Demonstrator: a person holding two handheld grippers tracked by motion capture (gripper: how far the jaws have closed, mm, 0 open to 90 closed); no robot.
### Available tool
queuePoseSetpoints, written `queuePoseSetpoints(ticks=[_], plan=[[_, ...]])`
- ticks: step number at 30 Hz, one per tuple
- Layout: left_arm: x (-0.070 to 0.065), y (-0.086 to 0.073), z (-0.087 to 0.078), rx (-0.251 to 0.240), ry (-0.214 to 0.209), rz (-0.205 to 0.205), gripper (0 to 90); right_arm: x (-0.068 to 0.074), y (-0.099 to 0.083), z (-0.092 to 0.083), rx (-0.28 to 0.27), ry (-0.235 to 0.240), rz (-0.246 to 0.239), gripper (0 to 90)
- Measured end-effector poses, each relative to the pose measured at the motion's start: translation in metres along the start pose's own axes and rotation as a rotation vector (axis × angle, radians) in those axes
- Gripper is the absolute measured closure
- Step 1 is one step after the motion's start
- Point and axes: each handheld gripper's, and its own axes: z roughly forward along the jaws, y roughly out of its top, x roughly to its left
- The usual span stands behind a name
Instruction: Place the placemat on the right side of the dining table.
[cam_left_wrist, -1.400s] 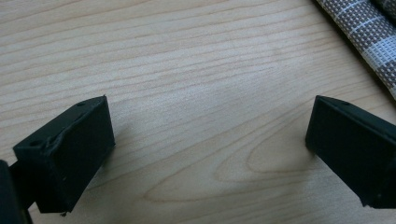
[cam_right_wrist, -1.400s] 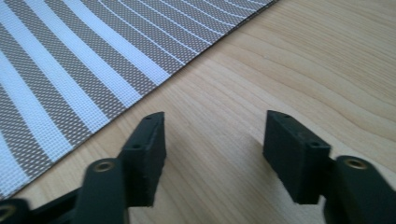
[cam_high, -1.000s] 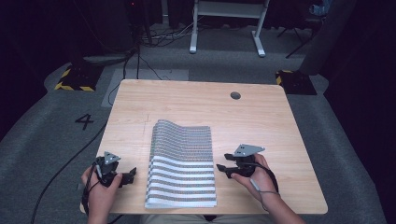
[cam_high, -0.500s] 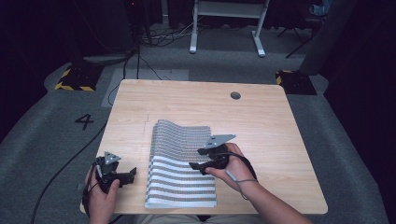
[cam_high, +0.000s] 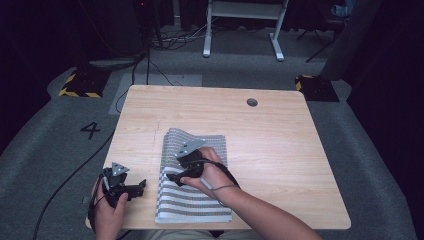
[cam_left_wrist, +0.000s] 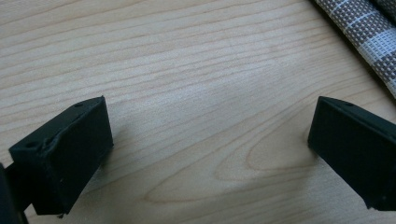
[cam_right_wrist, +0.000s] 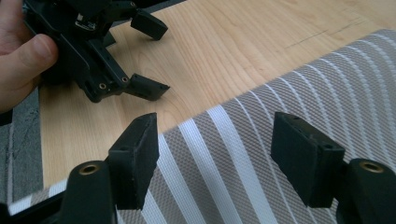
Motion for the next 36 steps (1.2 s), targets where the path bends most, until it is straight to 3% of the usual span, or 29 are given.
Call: queuePoseSetpoints(ticks=[4,5,9,14,20,26,30,34,36], plan=[[0.0,0.0,0.0,0.0,-0.001,0.003,0.0,0.004,0.011,0.019,0.026,-0.04,-0.019,33.1],[0.0,0.001,0.001,0.0,0.001,0.003,0.0,0.007,0.015,0.023,0.038,-0.06,0.0,32.7],[0.001,0.001,0.001,0.0,-0.002,0.003,0.0,0.009,0.021,0.037,0.074,-0.154,-0.061,30.3],[0.001,0.001,0.001,0.001,-0.004,0.003,0.0,0.011,0.016,0.051,0.109,-0.16,-0.018,25.3],[0.001,0.001,0.001,0.002,-0.006,0.002,0.0,0.013,0.009,0.062,0.139,-0.17,-0.008,21.1],[0.001,0.001,0.001,0.001,-0.004,0.003,0.0,0.005,0.003,0.07,0.136,-0.125,0.049,23.8],[0.001,0.001,0.001,0.001,-0.006,0.002,0.0,-0.002,-0.001,0.072,0.114,-0.067,0.081,26.2],[0.001,0.001,0.001,0.002,-0.006,0.002,0.0,-0.008,-0.001,0.07,0.113,-0.035,0.085,27.2],[0.001,0.001,0.001,0.002,-0.006,0.002,0.0,-0.008,0.0,0.067,0.115,-0.011,0.097,32.4]])
